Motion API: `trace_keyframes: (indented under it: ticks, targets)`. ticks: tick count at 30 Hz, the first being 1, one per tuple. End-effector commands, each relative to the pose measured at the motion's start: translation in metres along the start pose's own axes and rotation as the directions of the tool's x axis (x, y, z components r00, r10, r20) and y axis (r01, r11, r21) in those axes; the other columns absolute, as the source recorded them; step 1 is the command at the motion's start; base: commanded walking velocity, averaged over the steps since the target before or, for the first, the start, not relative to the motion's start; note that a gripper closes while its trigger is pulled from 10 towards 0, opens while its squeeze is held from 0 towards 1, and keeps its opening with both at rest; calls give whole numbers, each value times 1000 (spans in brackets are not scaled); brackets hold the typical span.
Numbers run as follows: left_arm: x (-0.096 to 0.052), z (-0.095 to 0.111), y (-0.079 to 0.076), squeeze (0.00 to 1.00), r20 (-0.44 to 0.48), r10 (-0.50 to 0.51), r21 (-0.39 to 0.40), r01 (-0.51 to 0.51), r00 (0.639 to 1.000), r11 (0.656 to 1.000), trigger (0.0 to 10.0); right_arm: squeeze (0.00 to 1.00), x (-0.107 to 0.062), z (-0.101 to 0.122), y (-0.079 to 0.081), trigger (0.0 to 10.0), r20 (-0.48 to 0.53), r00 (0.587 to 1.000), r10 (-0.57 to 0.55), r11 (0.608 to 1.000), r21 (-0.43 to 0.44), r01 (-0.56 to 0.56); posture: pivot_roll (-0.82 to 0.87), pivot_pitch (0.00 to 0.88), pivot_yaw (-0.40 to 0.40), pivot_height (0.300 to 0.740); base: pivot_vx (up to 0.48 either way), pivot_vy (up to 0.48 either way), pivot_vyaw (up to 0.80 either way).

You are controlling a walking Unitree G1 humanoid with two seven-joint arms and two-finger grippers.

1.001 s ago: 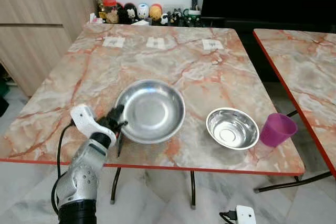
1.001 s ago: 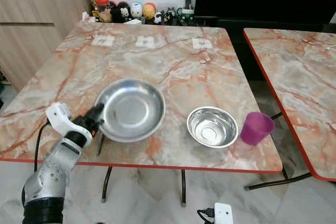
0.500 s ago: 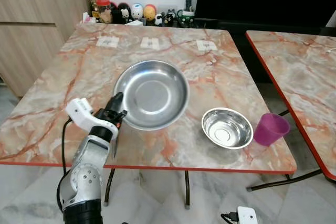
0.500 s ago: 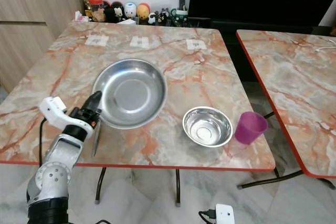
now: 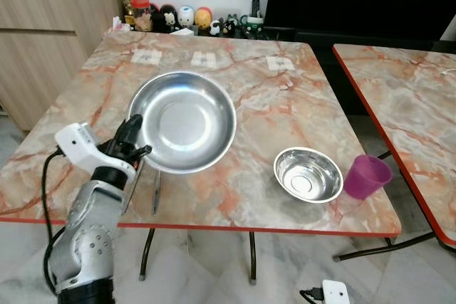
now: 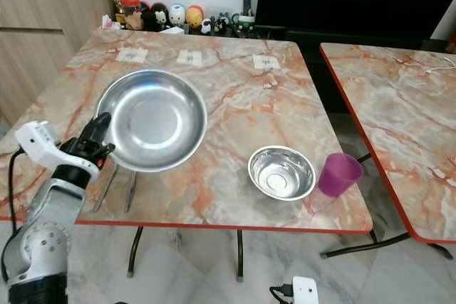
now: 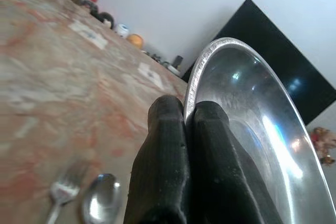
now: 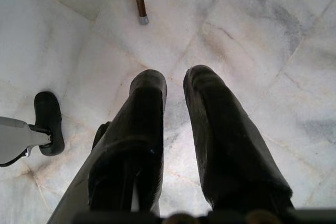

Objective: Setting the table

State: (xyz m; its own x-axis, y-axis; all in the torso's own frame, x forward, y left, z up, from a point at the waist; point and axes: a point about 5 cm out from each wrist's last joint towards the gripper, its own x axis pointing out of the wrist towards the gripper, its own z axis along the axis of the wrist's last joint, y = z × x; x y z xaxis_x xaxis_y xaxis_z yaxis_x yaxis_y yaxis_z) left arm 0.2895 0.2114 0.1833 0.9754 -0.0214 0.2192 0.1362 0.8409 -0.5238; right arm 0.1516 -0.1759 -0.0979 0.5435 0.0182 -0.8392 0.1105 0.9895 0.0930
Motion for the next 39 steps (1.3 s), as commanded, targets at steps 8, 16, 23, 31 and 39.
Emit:
trace_keyframes:
  ticks: [8, 16, 23, 31, 39]
  targets:
    - [8, 9, -10, 0, 29, -48, 22, 48, 998, 999, 10000, 0, 0, 2, 2, 10000, 17, 1000, -6, 999, 32, 6, 206, 4, -77, 740, 0, -265, 0]
    - [11, 6, -15, 0, 20, -69, 14, 69, 997, 998, 10000, 0, 1, 3, 2, 10000, 19, 1000, -8, 999, 34, 8, 198, 13, -74, 740, 0, -379, 0]
    - [12, 5, -17, 0, 18, -74, 8, 74, 997, 997, 10000, 0, 1, 4, 2, 10000, 22, 1000, -13, 999, 37, 12, 192, 19, -76, 740, 0, -384, 0]
    - [16, 8, -20, 0, 28, -89, 10, 88, 996, 996, 10000, 0, 1, 4, 1, 10000, 25, 1000, -15, 999, 39, 14, 187, 20, -76, 740, 0, -403, 0]
    - [15, 12, -22, 0, 40, -96, 18, 96, 995, 995, 10000, 0, 1, 4, 2, 10000, 28, 1000, -13, 999, 41, 12, 192, 21, -76, 740, 0, -404, 0]
